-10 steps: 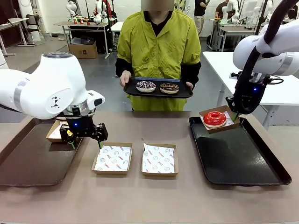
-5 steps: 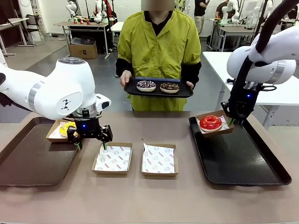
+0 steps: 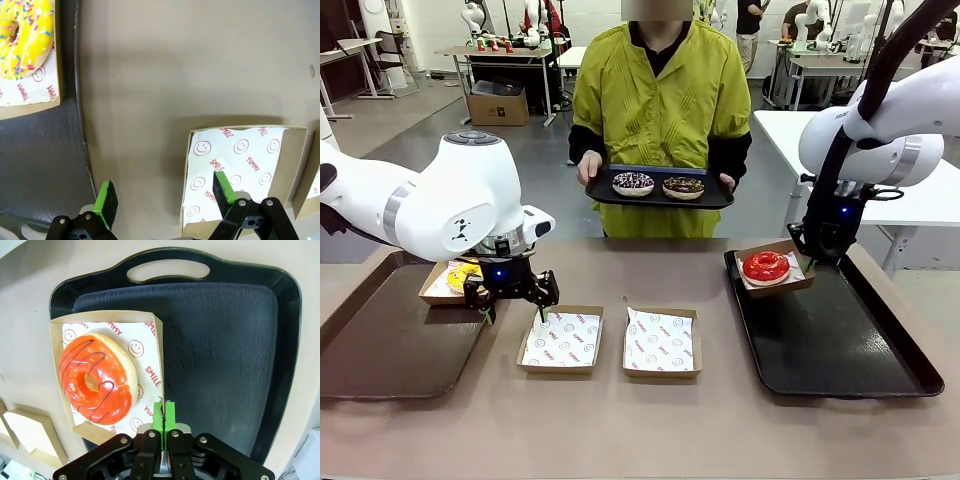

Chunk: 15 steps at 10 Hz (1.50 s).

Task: Individually package the donuts and arrange them on the tray.
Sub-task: Place the picked Paper togo box on the Handle tray while simultaneously picking up another Paper togo box from the table with the other hand.

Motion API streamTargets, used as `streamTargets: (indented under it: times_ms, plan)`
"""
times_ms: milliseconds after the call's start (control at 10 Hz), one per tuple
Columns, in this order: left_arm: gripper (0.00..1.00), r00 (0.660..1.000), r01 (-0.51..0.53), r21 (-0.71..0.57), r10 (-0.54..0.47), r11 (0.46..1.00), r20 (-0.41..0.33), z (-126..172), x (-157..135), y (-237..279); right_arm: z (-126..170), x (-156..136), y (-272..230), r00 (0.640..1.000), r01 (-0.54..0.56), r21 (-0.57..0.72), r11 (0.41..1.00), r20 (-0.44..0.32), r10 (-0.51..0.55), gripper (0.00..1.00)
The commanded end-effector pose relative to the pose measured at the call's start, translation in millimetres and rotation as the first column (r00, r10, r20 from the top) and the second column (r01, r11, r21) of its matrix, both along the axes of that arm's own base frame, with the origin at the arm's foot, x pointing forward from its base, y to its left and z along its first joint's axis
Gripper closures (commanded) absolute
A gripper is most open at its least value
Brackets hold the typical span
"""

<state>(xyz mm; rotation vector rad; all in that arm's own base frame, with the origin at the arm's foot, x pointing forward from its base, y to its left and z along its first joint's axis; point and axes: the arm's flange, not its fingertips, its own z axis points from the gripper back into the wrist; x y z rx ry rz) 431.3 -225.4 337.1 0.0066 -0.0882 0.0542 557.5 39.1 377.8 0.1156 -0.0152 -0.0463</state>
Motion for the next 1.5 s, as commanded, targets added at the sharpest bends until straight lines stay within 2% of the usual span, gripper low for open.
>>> streamTargets:
  times_ms: [0,700,800,900,1000,1100,1200,1300,1400]
  plan:
    - [0.00,0.999,-0.018,0.003,0.018,1.000,0.029,-8,8,-7,-6,5,6,1.000,0.022,-0.027,0.999,0.001,-0.022,0.99]
    - [0.00,1.000,-0.009,-0.014,0.009,1.000,-0.007,-17,14,-12,-14,11,5,0.999,0.018,-0.030,0.999,-0.032,-0.019,0.99]
    - [0.00,1.000,0.008,-0.020,-0.009,1.000,-0.011,-16,14,-12,-14,11,4,0.999,0.011,-0.024,1.000,-0.036,-0.012,0.71]
    - [0.58,1.000,0.014,-0.029,-0.015,0.999,-0.027,-17,14,-13,-15,11,4,0.999,0.004,-0.023,1.000,-0.045,-0.005,0.39]
    - [0.58,0.999,0.023,-0.041,-0.025,0.999,-0.037,-17,14,-13,-14,11,3,0.999,0.007,-0.021,1.000,-0.049,-0.008,0.12]
    - [1.00,0.998,0.032,-0.055,-0.034,0.998,-0.043,-15,13,-13,-15,12,3,0.998,0.010,-0.019,1.000,-0.054,-0.011,0.00]
    - [0.59,0.998,0.040,-0.066,-0.043,0.997,-0.048,-13,12,-12,-15,13,2,0.998,0.013,-0.016,1.000,-0.060,-0.014,0.00]
    - [1.00,0.998,0.040,-0.069,-0.044,0.997,-0.049,-12,11,-11,-16,14,1,0.998,0.015,-0.010,1.000,-0.068,-0.016,0.00]
    - [1.00,0.997,0.041,-0.077,-0.046,0.996,-0.055,-11,11,-11,-17,14,0,0.997,0.014,-0.006,1.000,-0.072,-0.015,0.03]
